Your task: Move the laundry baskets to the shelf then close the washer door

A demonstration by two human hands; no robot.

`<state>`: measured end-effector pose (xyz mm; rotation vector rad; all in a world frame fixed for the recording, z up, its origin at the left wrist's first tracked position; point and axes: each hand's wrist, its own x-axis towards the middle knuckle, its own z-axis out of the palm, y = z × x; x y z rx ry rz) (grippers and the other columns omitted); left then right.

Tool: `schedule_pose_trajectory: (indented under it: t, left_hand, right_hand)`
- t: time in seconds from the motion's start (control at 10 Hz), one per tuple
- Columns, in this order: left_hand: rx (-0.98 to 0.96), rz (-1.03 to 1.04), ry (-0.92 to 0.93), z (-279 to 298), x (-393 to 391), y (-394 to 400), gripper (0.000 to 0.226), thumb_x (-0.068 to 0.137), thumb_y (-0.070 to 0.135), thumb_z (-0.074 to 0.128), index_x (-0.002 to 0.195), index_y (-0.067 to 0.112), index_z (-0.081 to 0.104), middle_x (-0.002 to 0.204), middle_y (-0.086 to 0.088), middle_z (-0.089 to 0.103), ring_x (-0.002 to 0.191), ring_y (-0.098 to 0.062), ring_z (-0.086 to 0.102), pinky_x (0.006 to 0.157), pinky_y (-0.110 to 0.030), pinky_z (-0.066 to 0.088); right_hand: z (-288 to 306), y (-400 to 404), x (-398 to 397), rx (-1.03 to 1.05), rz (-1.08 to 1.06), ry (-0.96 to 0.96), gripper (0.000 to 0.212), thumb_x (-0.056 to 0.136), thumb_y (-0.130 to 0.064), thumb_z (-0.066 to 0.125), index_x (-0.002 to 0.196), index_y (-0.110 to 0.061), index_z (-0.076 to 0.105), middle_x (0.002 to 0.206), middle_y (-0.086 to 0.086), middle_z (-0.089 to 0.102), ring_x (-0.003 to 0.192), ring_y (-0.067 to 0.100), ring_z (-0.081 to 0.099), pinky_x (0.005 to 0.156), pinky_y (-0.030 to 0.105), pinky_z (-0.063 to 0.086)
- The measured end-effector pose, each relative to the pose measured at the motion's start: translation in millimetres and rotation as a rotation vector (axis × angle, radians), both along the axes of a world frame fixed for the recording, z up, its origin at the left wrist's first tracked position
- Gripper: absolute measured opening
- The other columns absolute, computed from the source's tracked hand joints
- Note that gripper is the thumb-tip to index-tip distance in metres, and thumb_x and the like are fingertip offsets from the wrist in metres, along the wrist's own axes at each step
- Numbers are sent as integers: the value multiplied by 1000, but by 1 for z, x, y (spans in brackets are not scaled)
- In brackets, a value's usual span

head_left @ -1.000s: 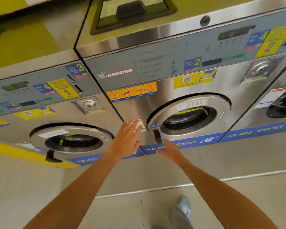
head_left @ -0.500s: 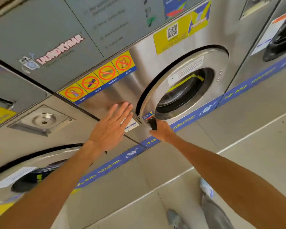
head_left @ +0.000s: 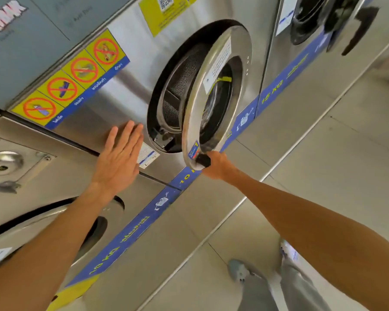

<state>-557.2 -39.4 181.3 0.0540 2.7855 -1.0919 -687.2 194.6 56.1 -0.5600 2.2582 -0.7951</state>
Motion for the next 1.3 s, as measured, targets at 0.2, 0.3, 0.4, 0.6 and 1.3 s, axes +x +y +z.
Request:
schedule_pose_trajectory:
  t: [0.2, 0.3, 0.4, 0.6, 1.3]
  left_hand:
    - [53, 108, -16, 5, -3, 22, 98, 75, 31, 75, 152, -5, 24, 164, -18, 12, 152, -37, -1, 120, -58, -4]
    - [89, 173, -17, 5, -6, 37, 98, 74, 31, 76, 150, -4, 27, 163, -20, 15, 151, -38, 2, 117, -60, -4]
    - [127, 260, -3, 3, -12, 52, 94, 74, 31, 76, 149, -2, 31, 162, -20, 17, 151, -39, 4, 115, -62, -5]
    - [105, 450, 9, 0, -25, 72, 95, 72, 39, 77, 149, 1, 35, 162, -15, 20, 150, -37, 5, 113, -66, -5]
    - [650, 627, 177, 65, -5, 174, 89, 80, 61, 61, 149, 13, 32, 152, -13, 40, 143, -37, 31, 113, -53, 31]
  right_hand:
    - [27, 103, -17, 54, 111, -43, 39, 59, -38, 61, 91, -19, 69, 78, 7, 72, 79, 25, 72, 67, 19, 46]
    - [31, 152, -39, 143, 151, -38, 10, 64, -31, 63, 73, -28, 60, 66, -1, 69, 70, 22, 73, 59, 18, 50]
    - [32, 192, -62, 203, 163, 28, 10, 74, -15, 67, 82, -20, 69, 74, 1, 72, 74, 22, 72, 55, 15, 42]
    - [29, 250, -99, 201, 176, 167, 25, 69, -15, 74, 93, -20, 71, 75, 1, 65, 76, 23, 63, 69, 30, 52]
    - [112, 326, -103, 300, 177, 294, 81, 82, -33, 68, 150, -12, 30, 153, 7, 36, 134, 31, 45, 106, 42, 43]
